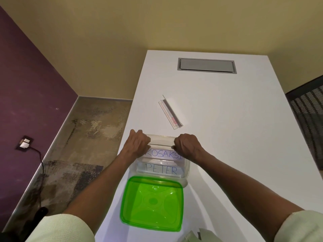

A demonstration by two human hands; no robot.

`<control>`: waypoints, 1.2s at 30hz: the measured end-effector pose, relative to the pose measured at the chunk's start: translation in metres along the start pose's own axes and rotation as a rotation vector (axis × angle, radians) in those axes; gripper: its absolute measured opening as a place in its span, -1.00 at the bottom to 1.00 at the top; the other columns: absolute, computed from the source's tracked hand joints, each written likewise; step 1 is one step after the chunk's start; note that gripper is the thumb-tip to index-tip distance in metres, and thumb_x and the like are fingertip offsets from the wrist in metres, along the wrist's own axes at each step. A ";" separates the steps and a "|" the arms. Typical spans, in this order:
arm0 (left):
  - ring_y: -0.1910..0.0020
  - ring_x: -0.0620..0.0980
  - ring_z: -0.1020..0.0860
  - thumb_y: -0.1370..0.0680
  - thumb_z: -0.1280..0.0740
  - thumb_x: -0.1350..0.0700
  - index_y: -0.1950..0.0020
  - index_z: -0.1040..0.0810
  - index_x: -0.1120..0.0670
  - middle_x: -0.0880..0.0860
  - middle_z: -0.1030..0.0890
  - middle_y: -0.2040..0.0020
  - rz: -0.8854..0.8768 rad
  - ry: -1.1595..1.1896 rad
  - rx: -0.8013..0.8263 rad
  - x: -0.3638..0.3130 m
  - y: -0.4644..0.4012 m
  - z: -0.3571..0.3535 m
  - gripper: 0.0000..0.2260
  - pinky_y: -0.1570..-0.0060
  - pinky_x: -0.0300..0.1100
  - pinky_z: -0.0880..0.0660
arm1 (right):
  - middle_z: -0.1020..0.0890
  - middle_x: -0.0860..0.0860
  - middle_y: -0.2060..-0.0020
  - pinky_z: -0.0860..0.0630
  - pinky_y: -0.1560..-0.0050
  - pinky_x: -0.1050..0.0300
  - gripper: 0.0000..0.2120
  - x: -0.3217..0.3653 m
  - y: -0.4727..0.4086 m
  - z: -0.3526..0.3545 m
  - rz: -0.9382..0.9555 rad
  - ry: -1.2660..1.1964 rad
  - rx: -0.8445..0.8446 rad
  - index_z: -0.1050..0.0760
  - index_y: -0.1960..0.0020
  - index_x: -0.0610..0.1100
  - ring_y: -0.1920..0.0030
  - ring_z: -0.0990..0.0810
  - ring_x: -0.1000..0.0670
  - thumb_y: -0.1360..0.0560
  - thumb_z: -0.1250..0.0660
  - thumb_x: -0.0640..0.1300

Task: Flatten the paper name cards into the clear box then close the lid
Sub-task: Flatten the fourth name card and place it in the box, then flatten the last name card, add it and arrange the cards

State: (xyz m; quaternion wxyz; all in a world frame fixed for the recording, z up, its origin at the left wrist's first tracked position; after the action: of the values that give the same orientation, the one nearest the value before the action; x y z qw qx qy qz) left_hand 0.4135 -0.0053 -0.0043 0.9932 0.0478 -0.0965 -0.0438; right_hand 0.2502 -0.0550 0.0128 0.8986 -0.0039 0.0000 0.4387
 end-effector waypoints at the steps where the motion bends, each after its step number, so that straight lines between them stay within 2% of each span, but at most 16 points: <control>1: 0.13 0.05 -0.55 -0.45 -0.39 -0.05 0.11 -0.66 0.02 0.00 -0.68 0.22 0.021 0.049 -0.025 0.001 -0.001 0.005 -0.84 0.10 -0.06 -0.35 | -0.55 -0.12 0.50 -0.19 0.45 0.19 -0.69 -0.003 0.002 0.006 -0.018 -0.025 -0.039 -0.51 0.41 -0.20 0.51 -0.53 -0.16 -0.38 -0.49 -0.05; 3: 0.11 0.08 -0.56 -0.48 -0.39 -0.01 0.10 -0.66 0.05 0.02 -0.69 0.21 0.075 0.154 -0.075 0.005 -0.004 0.014 -0.85 0.11 -0.06 -0.37 | -0.45 -0.07 0.60 -0.12 0.48 0.22 -0.62 -0.011 0.006 0.017 -0.074 -0.047 -0.112 -0.40 0.50 -0.16 0.62 -0.42 -0.11 -0.30 -0.54 -0.06; 5: 0.15 0.11 -0.57 -0.48 -0.39 0.04 0.12 -0.67 0.08 0.04 -0.69 0.23 0.126 0.238 -0.124 0.007 -0.006 0.025 -0.87 0.15 -0.05 -0.40 | -0.42 -0.06 0.62 -0.10 0.49 0.22 -0.59 -0.021 0.012 0.023 -0.119 -0.074 -0.155 -0.36 0.51 -0.15 0.63 -0.35 -0.10 -0.30 -0.55 -0.09; 11: 0.26 0.12 -0.53 -0.51 -0.30 0.19 0.20 -0.65 0.09 0.03 -0.67 0.29 0.199 0.373 -0.245 0.006 -0.011 0.047 -0.85 0.28 -0.10 -0.38 | -0.36 -0.06 0.60 -0.10 0.47 0.18 -0.55 -0.053 0.030 0.029 -0.234 -0.121 -0.215 -0.22 0.47 -0.09 0.55 -0.20 -0.09 -0.39 -0.47 -0.11; 14: 0.27 0.11 -0.49 -0.52 -0.26 0.21 0.24 -0.60 0.10 0.04 -0.63 0.33 0.242 0.394 -0.262 0.003 -0.010 0.054 -0.82 0.28 -0.08 -0.39 | -0.21 -0.03 0.56 -0.08 0.47 0.16 -0.52 -0.066 0.042 0.032 -0.275 -0.115 -0.240 -0.14 0.43 -0.08 0.51 -0.15 -0.10 -0.40 -0.43 -0.10; 18: 0.30 0.08 -0.46 -0.54 -0.23 0.21 0.23 -0.59 0.11 0.05 -0.62 0.33 0.250 0.411 -0.283 -0.008 -0.012 0.066 -0.81 0.30 -0.13 -0.31 | -0.13 0.01 0.53 -0.08 0.48 0.17 -0.59 -0.082 0.060 0.032 -0.331 -0.130 -0.284 -0.09 0.41 -0.08 0.51 -0.15 -0.11 -0.44 -0.28 -0.06; 22: 0.38 0.10 -0.38 -0.50 -0.22 0.26 0.35 -0.45 0.10 0.06 -0.51 0.44 0.240 0.434 -0.311 -0.023 -0.011 0.087 -0.78 0.36 -0.16 -0.23 | -0.15 0.02 0.54 -0.08 0.46 0.16 -0.52 -0.099 0.076 0.027 -0.414 -0.147 -0.275 -0.10 0.41 -0.09 0.49 -0.17 -0.10 -0.38 -0.42 -0.11; 28: 0.39 0.06 -0.40 -0.50 -0.22 0.23 0.31 -0.51 0.12 0.05 -0.56 0.41 0.274 0.388 -0.291 -0.037 -0.023 0.099 -0.80 0.38 -0.13 -0.36 | -0.14 0.03 0.54 -0.07 0.45 0.18 -0.60 -0.119 0.096 0.026 -0.463 -0.217 -0.258 -0.08 0.40 -0.09 0.49 -0.17 -0.09 -0.37 -0.32 -0.09; 33: 0.25 0.10 -0.54 -0.53 -0.27 0.12 0.21 -0.60 0.10 0.03 -0.64 0.30 0.308 0.408 -0.263 -0.043 -0.045 0.105 -0.83 0.28 -0.09 -0.47 | -0.09 0.06 0.54 -0.12 0.41 0.16 -0.64 -0.137 0.102 0.025 -0.479 -0.270 -0.205 -0.09 0.39 -0.09 0.44 -0.21 -0.10 -0.39 -0.27 -0.11; 36: 0.26 0.09 -0.56 -0.53 -0.26 0.08 0.20 -0.59 0.11 0.04 -0.63 0.32 0.336 0.418 -0.247 -0.043 -0.060 0.111 -0.81 0.30 -0.08 -0.51 | -0.19 0.04 0.52 -0.16 0.34 0.12 -0.62 -0.150 0.099 0.015 -0.506 -0.303 -0.116 -0.09 0.39 -0.09 0.36 -0.26 -0.10 -0.46 -0.24 -0.10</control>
State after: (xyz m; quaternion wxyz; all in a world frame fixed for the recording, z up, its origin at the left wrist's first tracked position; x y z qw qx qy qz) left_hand 0.3447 -0.0702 0.0898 0.9832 -0.0822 0.1096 0.1207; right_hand 0.0797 -0.1120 0.0279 0.9675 0.0103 -0.1602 0.1955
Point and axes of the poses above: each hand's wrist, its own y-axis away from the middle knuckle, its own z-axis out of the back of the hand, x = y × z, the point moved 7 cm from there along -y, towards the middle knuckle
